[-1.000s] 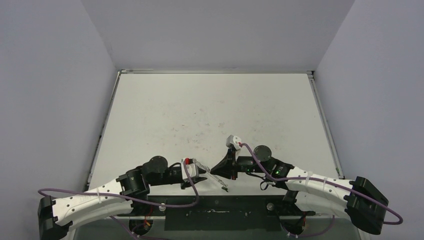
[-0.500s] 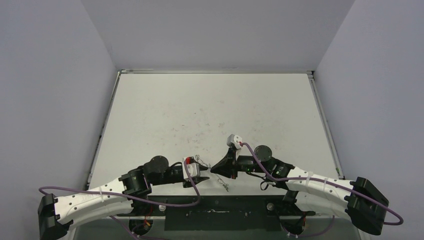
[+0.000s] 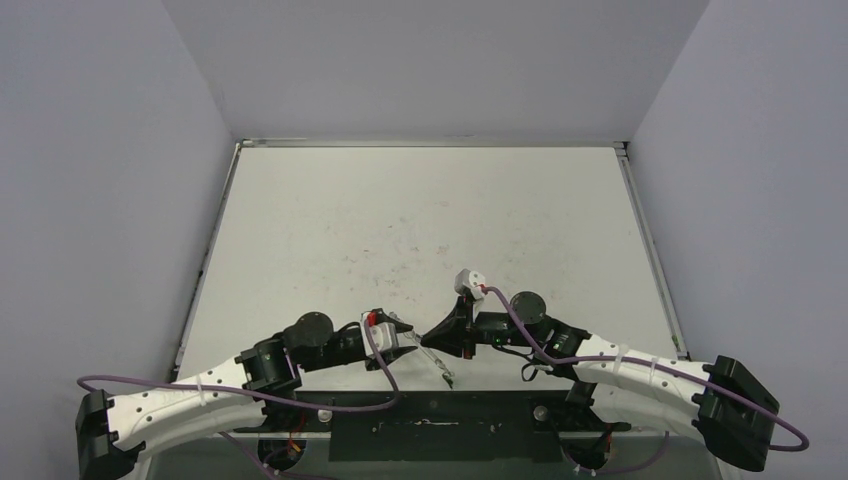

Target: Put the keys on the keyring

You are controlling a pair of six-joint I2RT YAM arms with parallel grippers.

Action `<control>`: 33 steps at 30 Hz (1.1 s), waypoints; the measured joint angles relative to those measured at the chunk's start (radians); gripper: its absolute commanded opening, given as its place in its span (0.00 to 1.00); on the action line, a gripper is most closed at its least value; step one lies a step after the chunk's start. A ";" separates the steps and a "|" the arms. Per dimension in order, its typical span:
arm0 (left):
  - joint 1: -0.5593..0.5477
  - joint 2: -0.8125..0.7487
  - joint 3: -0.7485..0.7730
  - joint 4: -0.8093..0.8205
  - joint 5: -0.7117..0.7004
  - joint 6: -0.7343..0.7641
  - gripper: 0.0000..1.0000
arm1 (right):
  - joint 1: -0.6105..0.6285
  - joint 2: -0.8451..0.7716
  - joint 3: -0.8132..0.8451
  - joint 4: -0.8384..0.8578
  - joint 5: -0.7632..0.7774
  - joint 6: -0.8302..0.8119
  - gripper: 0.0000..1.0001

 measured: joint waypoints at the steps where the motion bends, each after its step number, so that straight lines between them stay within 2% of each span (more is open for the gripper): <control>1: 0.000 -0.003 0.000 -0.001 -0.003 0.001 0.35 | 0.000 -0.002 0.000 0.000 0.000 0.000 0.00; 10: 0.000 -0.012 0.000 -0.021 -0.010 0.006 0.38 | 0.001 -0.002 0.000 0.000 0.000 0.000 0.00; 20: 0.000 -0.128 -0.002 -0.088 0.048 0.002 0.33 | 0.001 -0.019 0.000 -0.001 0.008 0.000 0.00; 33: 0.000 0.008 -0.032 0.018 0.074 -0.013 0.33 | 0.001 -0.019 0.000 0.000 0.010 0.000 0.00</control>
